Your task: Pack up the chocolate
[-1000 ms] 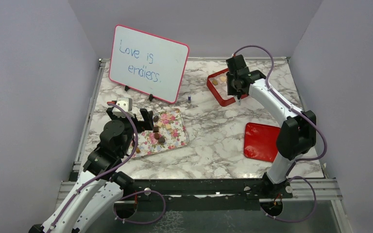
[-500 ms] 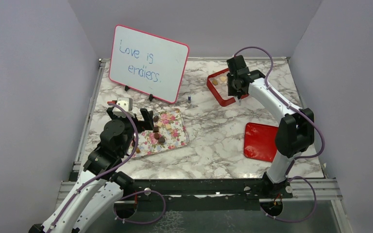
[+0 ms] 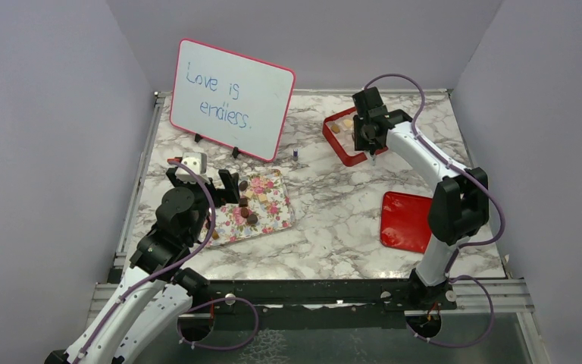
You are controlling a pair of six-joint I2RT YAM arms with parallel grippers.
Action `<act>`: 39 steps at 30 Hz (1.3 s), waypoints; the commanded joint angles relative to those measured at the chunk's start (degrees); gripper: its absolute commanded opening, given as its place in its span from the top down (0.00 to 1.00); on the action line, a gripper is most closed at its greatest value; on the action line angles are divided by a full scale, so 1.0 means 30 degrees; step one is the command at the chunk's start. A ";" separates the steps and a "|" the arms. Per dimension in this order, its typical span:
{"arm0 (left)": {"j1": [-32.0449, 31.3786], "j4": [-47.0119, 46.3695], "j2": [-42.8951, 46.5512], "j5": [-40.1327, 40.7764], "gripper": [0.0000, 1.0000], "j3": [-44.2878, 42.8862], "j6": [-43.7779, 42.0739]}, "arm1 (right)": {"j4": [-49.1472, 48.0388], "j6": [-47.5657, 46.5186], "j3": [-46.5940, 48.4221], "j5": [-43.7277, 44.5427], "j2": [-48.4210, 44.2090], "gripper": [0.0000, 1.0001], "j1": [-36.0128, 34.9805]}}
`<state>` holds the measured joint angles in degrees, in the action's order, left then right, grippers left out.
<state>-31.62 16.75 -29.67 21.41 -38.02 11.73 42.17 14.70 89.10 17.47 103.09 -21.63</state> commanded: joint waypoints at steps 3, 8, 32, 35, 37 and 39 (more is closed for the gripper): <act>0.0050 -0.0457 0.0210 -0.0239 0.01 0.0064 -0.0110 | 0.0273 -0.0047 0.0942 -0.0001 -0.0578 0.61 0.0174; 0.0050 -0.0443 0.0306 -0.0222 0.01 0.0059 -0.0113 | 0.0486 -0.0175 0.1032 -0.0266 -0.1399 0.60 0.0150; 0.0050 -0.0268 0.0881 0.1581 0.01 -0.0129 0.0050 | -0.0942 0.0263 -0.3684 -0.5095 -0.8938 0.62 -0.2781; 0.0050 -0.0109 0.1358 0.2514 0.01 -0.0138 0.0185 | -0.1123 0.0632 -0.4443 -0.4894 -0.9648 0.61 -0.3760; 0.0050 -0.0148 0.1732 0.2631 0.01 -0.0051 0.0211 | -0.1144 0.0909 -0.4810 -0.4772 -0.9866 0.61 -0.4617; 0.0050 -0.0193 0.1932 0.2731 0.01 0.0006 0.0219 | -0.1084 0.1271 -0.5124 -0.4400 -0.9815 0.61 -0.5502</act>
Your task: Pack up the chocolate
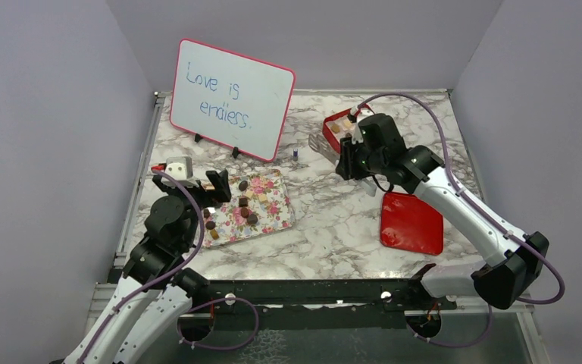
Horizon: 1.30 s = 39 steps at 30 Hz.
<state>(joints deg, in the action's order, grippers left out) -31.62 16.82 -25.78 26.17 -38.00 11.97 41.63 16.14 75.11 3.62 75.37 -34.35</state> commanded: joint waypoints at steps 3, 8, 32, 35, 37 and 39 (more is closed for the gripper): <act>0.0050 -0.0223 0.0762 0.1489 0.01 -0.0029 0.0108 | -0.0925 0.1263 -0.0822 0.0795 -0.0290 0.61 -0.2939; 0.0050 -0.0216 0.1040 0.2401 0.01 -0.0014 0.0019 | -0.1213 0.0958 -0.1145 0.1331 0.0185 0.61 -0.5565; 0.0062 -0.0212 0.2413 0.3442 0.01 0.0197 0.0327 | -0.5051 -0.2615 -0.2353 0.2143 0.3822 0.55 -1.1517; 0.0079 -0.0216 0.2383 0.3388 0.01 0.0202 0.0292 | -0.4977 -0.2739 -0.2252 0.1936 0.4275 0.54 -1.1627; 0.0065 -0.0214 0.2379 0.3388 0.01 0.0188 0.0298 | -0.4919 -0.2815 -0.2242 0.1997 0.4514 0.54 -1.1707; 0.0079 -0.0245 0.2382 0.3400 0.01 0.0204 0.0293 | -0.4884 -0.2938 -0.2244 0.2154 0.4754 0.54 -1.1767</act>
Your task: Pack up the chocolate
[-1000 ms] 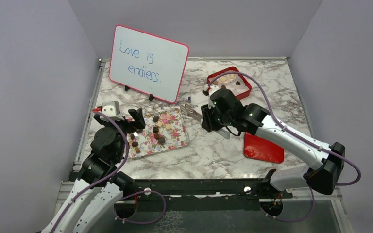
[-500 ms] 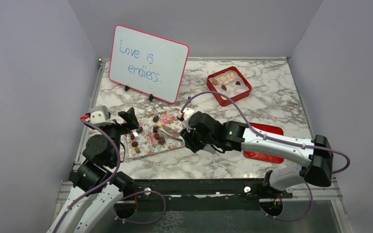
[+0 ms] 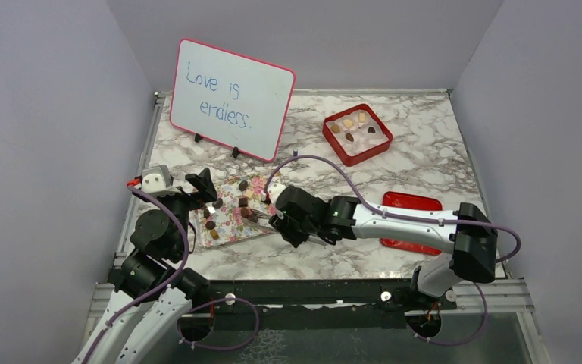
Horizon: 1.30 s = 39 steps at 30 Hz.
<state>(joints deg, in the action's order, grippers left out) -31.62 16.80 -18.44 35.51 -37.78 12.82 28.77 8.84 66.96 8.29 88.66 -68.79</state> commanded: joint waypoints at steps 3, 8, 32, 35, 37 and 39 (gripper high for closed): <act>0.0080 -0.0238 -0.0095 0.0224 0.01 0.0113 0.0024 | -0.0421 -0.0567 0.0570 0.0992 0.0786 0.54 -0.0352; 0.0072 -0.0238 -0.0095 0.0205 0.01 0.0113 0.0032 | 0.0119 -0.0601 0.1012 0.1688 0.1527 0.53 -0.0601; 0.0080 -0.0238 -0.0111 -0.0071 0.01 0.0134 0.0041 | 0.1759 0.1989 0.1265 0.5090 0.1608 0.75 -0.0945; 0.0078 -0.0251 -0.0030 -0.0087 0.01 0.0142 0.0021 | 0.2010 0.2200 0.1488 0.5221 0.1766 0.76 -0.0945; 0.0080 -0.0238 0.0018 -0.0087 0.01 0.0178 0.0035 | 0.2024 0.2302 0.1535 0.5028 0.1741 0.76 -0.0938; 0.0080 -0.0240 0.0035 -0.0089 0.01 0.0171 0.0062 | 0.1968 0.2470 0.1557 0.4942 0.1616 0.76 -0.0945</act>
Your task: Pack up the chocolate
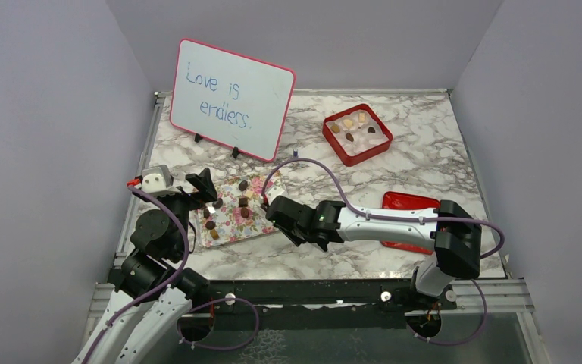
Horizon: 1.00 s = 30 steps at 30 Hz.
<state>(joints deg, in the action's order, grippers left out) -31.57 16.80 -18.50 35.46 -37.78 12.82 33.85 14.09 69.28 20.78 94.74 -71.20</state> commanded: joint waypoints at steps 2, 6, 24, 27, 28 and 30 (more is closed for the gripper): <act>0.0065 -0.0238 0.0019 -0.0096 0.01 0.0202 0.0014 | 0.0171 0.0888 0.0785 0.0780 -0.0656 0.76 -0.0144; 0.0065 -0.0252 -0.0043 -0.0186 0.01 0.0197 -0.0026 | 0.0269 0.1074 0.0969 0.0842 -0.1209 0.76 -0.0144; 0.0065 -0.0296 -0.0351 -0.0505 0.01 0.0245 -0.0108 | 0.1174 -0.0087 0.2221 0.1301 -0.3244 0.78 0.4503; 0.0065 -0.0318 -0.0475 -0.0620 0.01 0.0210 -0.0135 | 0.0953 -0.0645 0.2416 0.0741 -0.3531 0.78 0.6373; 0.0065 -0.0325 -0.0522 -0.0676 0.01 0.0220 -0.0130 | 0.0941 -0.0762 0.2556 0.0555 -0.3625 0.78 0.6966; 0.0065 -0.0302 -0.0569 -0.0674 0.01 0.0190 -0.0127 | 0.0734 -0.0993 0.2733 -0.0108 -0.3779 0.78 0.8182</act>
<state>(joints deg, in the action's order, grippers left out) -31.57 16.80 -19.57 34.94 -37.67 12.80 37.19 13.41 74.17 23.16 86.28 -52.01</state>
